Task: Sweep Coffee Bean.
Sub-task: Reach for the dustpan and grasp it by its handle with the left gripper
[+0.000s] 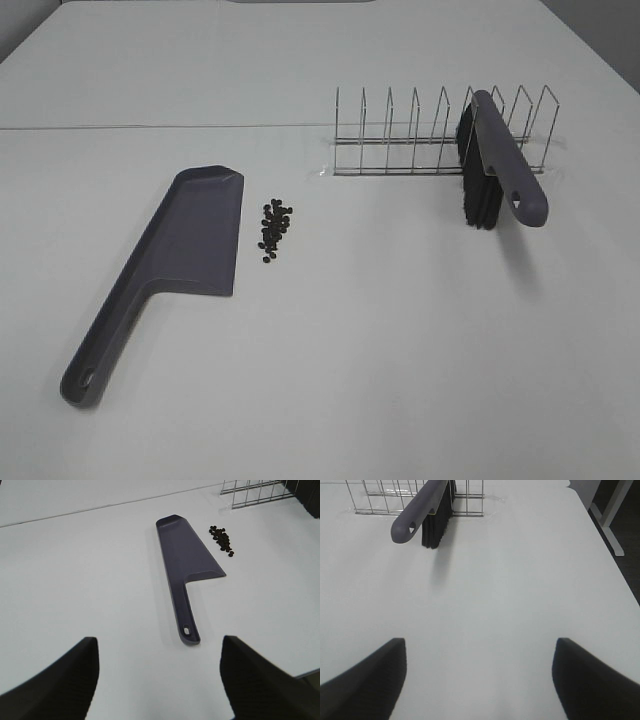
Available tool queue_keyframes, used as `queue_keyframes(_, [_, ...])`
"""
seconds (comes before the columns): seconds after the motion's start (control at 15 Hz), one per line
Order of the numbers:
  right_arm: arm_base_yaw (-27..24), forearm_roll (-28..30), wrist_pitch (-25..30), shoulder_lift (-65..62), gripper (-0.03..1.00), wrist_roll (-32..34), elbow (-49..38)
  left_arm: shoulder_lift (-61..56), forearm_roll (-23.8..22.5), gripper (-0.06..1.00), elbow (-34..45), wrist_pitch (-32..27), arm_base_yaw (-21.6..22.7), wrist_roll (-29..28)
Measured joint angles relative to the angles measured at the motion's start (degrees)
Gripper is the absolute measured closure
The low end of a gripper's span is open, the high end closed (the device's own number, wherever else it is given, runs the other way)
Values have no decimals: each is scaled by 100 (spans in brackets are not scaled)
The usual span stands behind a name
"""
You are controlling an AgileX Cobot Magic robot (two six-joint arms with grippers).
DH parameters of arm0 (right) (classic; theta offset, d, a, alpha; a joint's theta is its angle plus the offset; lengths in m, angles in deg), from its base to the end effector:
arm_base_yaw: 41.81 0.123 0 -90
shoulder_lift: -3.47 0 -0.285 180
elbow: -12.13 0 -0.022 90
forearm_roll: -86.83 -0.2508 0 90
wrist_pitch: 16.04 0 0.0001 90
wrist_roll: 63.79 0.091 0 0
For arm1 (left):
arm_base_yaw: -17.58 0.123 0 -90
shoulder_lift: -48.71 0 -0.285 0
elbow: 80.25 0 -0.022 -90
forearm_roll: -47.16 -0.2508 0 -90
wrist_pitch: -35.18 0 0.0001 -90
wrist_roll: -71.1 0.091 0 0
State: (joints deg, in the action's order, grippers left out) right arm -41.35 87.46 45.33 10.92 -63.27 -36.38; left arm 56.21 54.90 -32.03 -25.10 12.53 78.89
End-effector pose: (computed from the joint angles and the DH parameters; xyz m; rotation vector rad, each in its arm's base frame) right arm -0.0063 -0.0009 0.2767 0.0017 2.0477 -0.0025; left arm -0.0073 -0.0100 0.2803 0.2322 2.0064 -0.1308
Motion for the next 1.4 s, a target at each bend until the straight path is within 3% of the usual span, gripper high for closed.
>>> queue_keyframes(1.4, [0,0,0,0,21,0,0,0,0,28,0,0,0,0])
